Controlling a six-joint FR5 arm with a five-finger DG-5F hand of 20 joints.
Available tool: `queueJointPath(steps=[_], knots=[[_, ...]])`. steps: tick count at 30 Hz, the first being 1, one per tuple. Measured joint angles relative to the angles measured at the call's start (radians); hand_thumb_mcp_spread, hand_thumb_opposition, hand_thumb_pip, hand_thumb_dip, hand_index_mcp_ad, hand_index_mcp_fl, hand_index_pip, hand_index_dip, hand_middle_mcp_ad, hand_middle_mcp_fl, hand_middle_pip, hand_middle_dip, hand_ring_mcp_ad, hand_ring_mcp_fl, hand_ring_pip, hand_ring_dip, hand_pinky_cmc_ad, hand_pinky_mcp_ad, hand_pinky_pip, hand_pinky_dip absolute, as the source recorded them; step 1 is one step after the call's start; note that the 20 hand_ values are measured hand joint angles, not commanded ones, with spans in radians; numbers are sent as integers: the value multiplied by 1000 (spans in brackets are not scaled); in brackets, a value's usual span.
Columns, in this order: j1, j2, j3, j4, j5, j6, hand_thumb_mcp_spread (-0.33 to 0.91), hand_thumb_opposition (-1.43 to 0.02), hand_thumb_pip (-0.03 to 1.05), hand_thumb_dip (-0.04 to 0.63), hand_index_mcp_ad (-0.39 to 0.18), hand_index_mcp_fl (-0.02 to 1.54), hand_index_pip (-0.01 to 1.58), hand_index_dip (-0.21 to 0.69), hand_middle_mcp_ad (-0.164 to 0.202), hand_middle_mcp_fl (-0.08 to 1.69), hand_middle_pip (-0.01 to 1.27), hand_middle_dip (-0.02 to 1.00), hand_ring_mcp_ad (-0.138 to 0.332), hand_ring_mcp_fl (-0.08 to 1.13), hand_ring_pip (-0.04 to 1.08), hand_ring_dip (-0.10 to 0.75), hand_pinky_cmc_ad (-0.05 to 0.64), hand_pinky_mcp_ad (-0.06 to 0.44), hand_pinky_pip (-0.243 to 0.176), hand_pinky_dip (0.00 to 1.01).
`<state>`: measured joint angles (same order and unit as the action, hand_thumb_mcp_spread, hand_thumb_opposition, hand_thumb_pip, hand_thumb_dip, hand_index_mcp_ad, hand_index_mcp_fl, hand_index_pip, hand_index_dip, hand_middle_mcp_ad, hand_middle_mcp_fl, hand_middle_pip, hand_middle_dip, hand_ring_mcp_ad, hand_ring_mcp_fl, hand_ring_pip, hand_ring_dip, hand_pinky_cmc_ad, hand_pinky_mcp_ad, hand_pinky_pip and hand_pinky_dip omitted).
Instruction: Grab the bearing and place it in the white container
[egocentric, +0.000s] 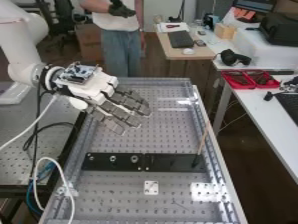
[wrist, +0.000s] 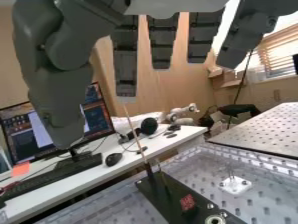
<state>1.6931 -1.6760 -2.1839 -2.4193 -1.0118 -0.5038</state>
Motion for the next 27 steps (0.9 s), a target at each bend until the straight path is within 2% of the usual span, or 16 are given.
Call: queueJointPath(steps=[7, 8, 14, 18, 22, 27], knots=[[3, -56, -62, 148, 123, 54, 435, -759, 469, 182, -91, 155, 867, 127, 66, 23, 152, 154, 162, 14, 110, 35, 328, 237, -51, 141], [2, -63, -66, 157, 131, 60, 438, -759, 469, 190, -91, 154, 894, 143, 66, 23, 154, 152, 162, 14, 108, 35, 328, 237, -61, 140], [-27, -146, -89, 260, 184, 112, 438, -759, 469, 190, -94, 75, 1049, 185, 66, 23, 152, 155, 162, 14, 108, 35, 332, 241, -61, 143], [-33, -192, -77, 279, 216, 122, 429, -759, 464, 188, -94, 63, 1152, 222, 66, 19, 152, 152, 159, 14, 106, 35, 346, 239, -61, 143], [-34, -245, -34, 278, 253, 138, 454, -757, 461, 190, -94, 42, 1227, 244, 66, 19, 152, 155, 159, 14, 106, 35, 346, 239, -61, 143], [-51, -287, 14, 245, 230, 168, 456, -759, 450, 188, -94, 42, 1285, 269, 66, 19, 152, 155, 159, 14, 106, 35, 346, 239, -61, 143]])
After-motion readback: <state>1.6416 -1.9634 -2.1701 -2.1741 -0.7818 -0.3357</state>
